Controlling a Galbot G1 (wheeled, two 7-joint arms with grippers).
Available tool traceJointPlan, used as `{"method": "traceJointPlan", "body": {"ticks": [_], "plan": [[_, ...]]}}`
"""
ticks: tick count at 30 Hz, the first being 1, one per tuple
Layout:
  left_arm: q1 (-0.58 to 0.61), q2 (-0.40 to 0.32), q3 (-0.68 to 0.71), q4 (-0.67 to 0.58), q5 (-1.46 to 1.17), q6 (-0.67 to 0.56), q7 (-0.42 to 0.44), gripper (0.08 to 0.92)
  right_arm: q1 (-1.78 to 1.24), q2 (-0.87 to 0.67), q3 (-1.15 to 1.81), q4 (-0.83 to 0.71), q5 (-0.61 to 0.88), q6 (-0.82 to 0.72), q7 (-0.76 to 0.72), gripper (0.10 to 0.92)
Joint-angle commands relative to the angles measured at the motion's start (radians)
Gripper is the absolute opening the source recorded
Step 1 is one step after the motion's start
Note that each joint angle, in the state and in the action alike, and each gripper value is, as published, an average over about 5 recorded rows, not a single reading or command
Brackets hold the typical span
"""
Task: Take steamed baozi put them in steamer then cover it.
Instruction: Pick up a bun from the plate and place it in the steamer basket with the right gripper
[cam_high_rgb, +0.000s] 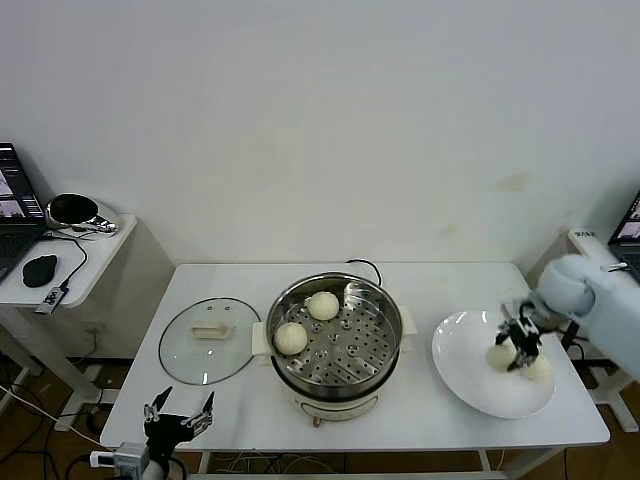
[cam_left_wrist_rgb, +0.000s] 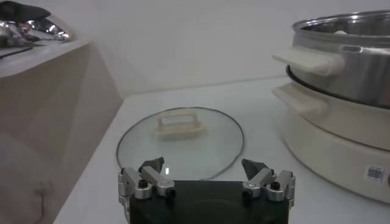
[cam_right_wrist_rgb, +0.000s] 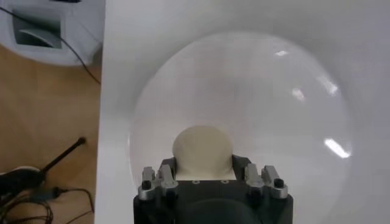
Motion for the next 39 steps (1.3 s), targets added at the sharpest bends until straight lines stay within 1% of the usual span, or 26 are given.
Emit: {"method": "traceJointPlan", "body": {"ticks": [1, 6, 7, 10, 15, 20, 22, 27, 34, 39], "plan": [[-0.007, 0.003, -0.003, 0.000, 0.005, -0.001, -0.005, 0.823, 0.369, 0.122, -0.192, -0.029, 0.159, 0.013, -0.028, 0.564], [-0.004, 0.004, -0.007, -0.010, 0.010, -0.001, -0.009, 0.823, 0.492, 0.324, -0.228, -0.188, 0.345, 0.319, -0.068, 0.565], [-0.004, 0.003, -0.008, -0.013, 0.009, -0.001, -0.009, 0.823, 0.506, 0.350, -0.234, -0.197, 0.357, 0.345, -0.074, 0.567], [-0.003, -0.001, -0.014, -0.021, 0.007, -0.001, -0.009, 0.823, 0.526, 0.415, -0.239, -0.185, 0.363, 0.379, -0.085, 0.568], [-0.002, -0.007, -0.018, -0.028, 0.013, -0.002, -0.014, 0.823, 0.515, 0.501, -0.254, -0.128, 0.352, 0.548, -0.086, 0.568], [0.001, -0.014, -0.018, -0.027, 0.025, -0.002, -0.016, 0.823, 0.508, 0.554, -0.300, -0.075, 0.292, 0.769, -0.065, 0.568], [0.002, -0.016, -0.019, -0.030, 0.028, -0.001, -0.016, 0.823, 0.496, 0.561, -0.314, -0.044, 0.272, 0.826, -0.042, 0.568], [0.003, -0.019, -0.026, -0.036, 0.026, -0.001, -0.016, 0.823, 0.462, 0.563, -0.351, 0.060, 0.169, 0.871, 0.019, 0.575], [0.010, -0.028, -0.026, -0.040, 0.029, -0.001, -0.018, 0.823, 0.409, 0.598, -0.346, 0.120, -0.008, 0.965, 0.052, 0.577], [0.012, -0.030, -0.027, -0.040, 0.028, -0.002, -0.019, 0.823, 0.381, 0.592, -0.343, 0.178, -0.106, 0.988, 0.086, 0.577]]}}
